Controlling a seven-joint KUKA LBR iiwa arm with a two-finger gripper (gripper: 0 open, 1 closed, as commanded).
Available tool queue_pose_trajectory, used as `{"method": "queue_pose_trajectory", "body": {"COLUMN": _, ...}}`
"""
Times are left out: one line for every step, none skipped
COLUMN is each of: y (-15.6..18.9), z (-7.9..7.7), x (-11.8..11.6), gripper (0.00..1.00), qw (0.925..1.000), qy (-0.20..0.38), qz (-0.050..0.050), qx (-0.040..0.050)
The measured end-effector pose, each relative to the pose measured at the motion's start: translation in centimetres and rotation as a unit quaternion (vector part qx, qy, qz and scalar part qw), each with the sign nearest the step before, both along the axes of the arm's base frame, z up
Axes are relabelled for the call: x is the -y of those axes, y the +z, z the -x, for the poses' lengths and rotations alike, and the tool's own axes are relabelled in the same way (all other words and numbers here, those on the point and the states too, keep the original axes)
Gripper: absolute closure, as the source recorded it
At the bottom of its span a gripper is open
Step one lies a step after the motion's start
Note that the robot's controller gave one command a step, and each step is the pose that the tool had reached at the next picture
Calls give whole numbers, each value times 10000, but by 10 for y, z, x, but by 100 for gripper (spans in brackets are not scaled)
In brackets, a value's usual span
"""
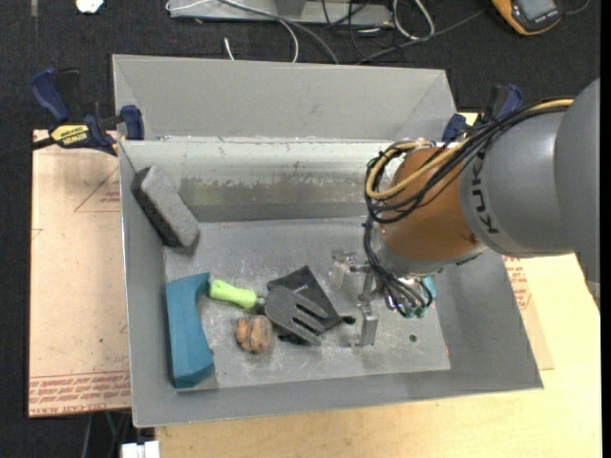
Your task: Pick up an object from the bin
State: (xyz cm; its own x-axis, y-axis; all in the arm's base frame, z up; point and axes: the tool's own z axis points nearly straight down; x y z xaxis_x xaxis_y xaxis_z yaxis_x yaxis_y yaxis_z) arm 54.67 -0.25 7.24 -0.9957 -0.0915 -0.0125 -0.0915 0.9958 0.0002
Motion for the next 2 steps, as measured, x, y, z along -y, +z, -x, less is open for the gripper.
{"method": "queue_pose_trajectory", "body": {"y": -1, "z": -5, "x": -20, "gripper": 100, "qw": 10000, "qy": -19, "qz": 5, "qx": 22}}
{"method": "queue_pose_trajectory", "body": {"y": -1, "z": -5, "x": -20, "gripper": 100, "qw": 10000, "qy": -18, "qz": 6, "qx": 24}}
